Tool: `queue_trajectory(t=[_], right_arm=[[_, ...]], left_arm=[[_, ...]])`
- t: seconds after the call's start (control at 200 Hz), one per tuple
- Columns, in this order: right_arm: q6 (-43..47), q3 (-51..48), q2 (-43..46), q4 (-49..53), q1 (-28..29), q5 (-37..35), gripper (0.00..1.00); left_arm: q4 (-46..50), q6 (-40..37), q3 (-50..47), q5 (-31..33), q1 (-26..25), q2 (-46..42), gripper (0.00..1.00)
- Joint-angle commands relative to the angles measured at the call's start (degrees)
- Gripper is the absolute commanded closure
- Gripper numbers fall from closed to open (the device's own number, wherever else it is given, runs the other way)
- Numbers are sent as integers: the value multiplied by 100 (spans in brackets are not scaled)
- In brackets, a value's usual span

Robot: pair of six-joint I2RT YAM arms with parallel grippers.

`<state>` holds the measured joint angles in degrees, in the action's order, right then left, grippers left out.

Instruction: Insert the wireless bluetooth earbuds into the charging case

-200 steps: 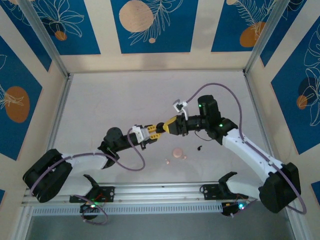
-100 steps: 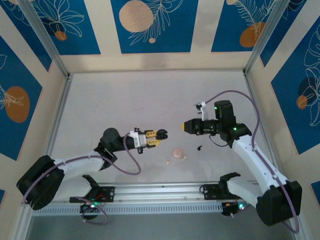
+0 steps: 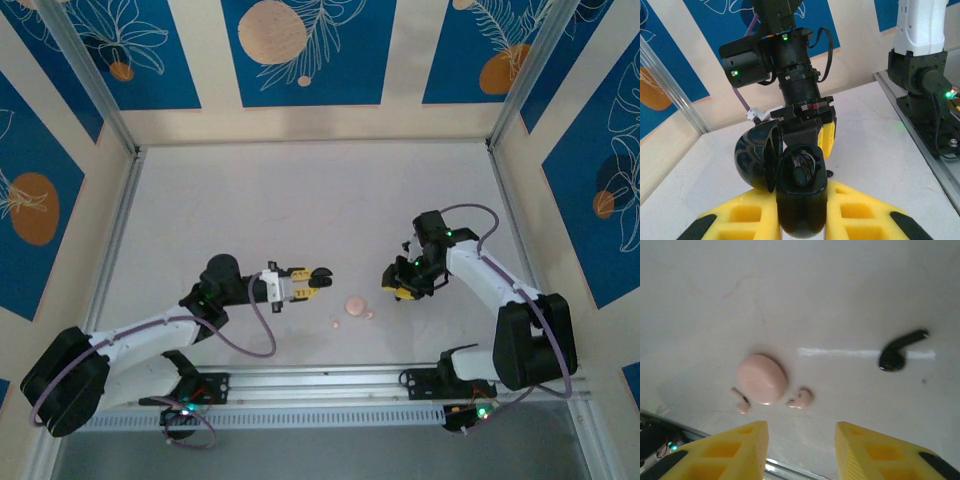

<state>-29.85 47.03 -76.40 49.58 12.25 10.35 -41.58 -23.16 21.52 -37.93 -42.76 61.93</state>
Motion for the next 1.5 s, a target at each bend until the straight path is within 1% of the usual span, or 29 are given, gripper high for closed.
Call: queue_trajectory(t=[0.0,0.085,0.135,0.385,0.495,0.625,0.73,0.91,1.1,1.32,1.405,1.495], right_arm=[[-186,184,-204,505,-87,-355,57],[-204,163,-350,535,-104,-469,53],[-202,143,-415,513,-103,-498,52],[-182,102,-749,283,-96,-372,52],[-141,112,-957,232,-78,-465,52],[-57,133,-1167,70,-95,-607,54],[-33,135,-1375,-169,-96,-423,54],[-56,262,-1618,-603,-32,-51,62],[-66,375,-1656,-986,-13,-35,63],[-61,524,-1559,-1401,-22,350,63],[8,607,-1439,-1308,-21,363,63],[337,765,-1174,-1011,-22,271,63]], left_arm=[[142,-216,216,-136,31,-24,80],[173,-256,245,-136,32,16,80],[201,-277,271,-147,36,37,80],[322,-357,308,-26,31,48,81],[331,-390,305,41,31,30,81],[342,-395,300,92,36,29,81],[332,-396,283,132,31,13,81],[395,-417,274,214,32,-54,81],[443,-432,240,322,31,-111,81],[440,-418,230,375,32,-120,81],[437,-419,230,402,31,-119,81],[458,-409,223,414,38,-137,81]])
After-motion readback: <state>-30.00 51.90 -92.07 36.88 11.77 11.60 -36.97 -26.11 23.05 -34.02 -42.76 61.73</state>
